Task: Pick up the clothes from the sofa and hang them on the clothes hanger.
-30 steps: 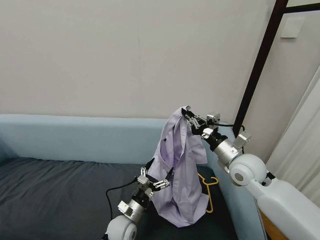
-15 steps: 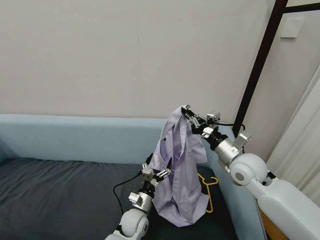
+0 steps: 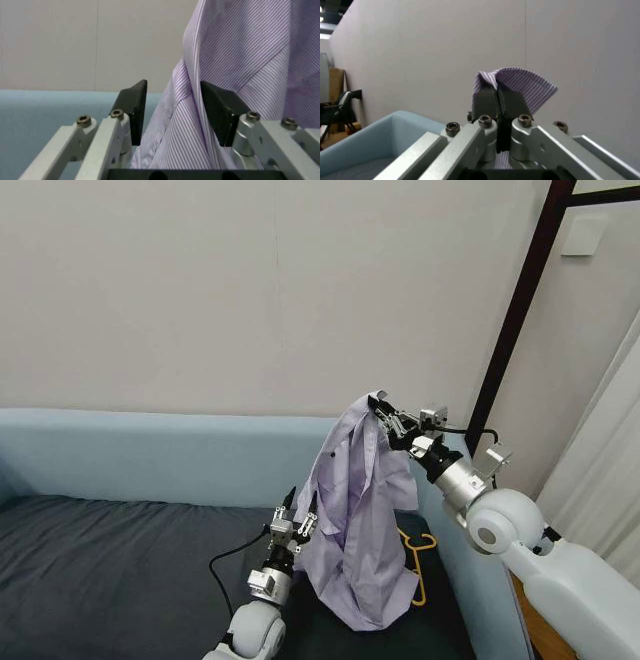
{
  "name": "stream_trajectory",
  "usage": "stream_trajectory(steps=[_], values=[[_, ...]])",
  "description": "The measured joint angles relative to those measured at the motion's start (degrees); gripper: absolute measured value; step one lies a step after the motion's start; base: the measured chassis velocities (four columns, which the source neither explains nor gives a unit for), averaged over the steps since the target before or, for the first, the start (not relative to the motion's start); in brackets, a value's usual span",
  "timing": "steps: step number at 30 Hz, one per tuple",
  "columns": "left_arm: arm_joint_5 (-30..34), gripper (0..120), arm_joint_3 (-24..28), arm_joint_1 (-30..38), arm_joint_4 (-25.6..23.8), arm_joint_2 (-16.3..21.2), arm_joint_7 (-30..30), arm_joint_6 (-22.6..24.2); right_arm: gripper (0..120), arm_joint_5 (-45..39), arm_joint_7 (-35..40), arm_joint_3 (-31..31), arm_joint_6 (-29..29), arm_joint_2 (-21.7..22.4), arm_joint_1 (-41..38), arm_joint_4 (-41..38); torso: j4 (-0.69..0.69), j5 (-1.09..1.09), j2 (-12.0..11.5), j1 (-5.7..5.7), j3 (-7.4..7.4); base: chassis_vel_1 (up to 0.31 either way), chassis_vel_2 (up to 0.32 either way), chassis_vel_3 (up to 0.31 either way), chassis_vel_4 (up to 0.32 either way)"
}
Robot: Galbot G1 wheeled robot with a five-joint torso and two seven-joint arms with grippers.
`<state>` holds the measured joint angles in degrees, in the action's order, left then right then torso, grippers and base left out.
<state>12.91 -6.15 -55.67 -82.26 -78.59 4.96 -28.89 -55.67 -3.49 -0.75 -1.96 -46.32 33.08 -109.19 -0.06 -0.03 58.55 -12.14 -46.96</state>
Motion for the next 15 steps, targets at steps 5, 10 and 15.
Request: stream_trajectory(steps=[5, 10, 15], values=[[-1.13, 41, 0.39, 0.20, 0.63, -1.26, -0.28, -0.52, 0, 0.00, 0.01, 0.07, 0.01, 0.27, 0.53, -0.41, -0.01, 0.00, 0.00, 0.00, 0.00, 0.000, 0.000, 0.000, 0.000], [-3.89, 34, 0.54, -0.53, 0.79, -2.23, -0.50, -2.01, 0, 0.07, 0.10, 0.25, 0.02, 0.78, 1.23, -0.95, -0.01, 0.00, 0.00, 0.00, 0.00, 0.000, 0.000, 0.000, 0.000], [-4.03, 18, 0.28, -0.83, 0.79, -1.89, -0.60, -2.10, 0, 0.11, 0.19, 0.24, 0.02, 0.82, 1.12, -0.84, -0.01, 0.00, 0.00, 0.00, 0.00, 0.000, 0.000, 0.000, 0.000]])
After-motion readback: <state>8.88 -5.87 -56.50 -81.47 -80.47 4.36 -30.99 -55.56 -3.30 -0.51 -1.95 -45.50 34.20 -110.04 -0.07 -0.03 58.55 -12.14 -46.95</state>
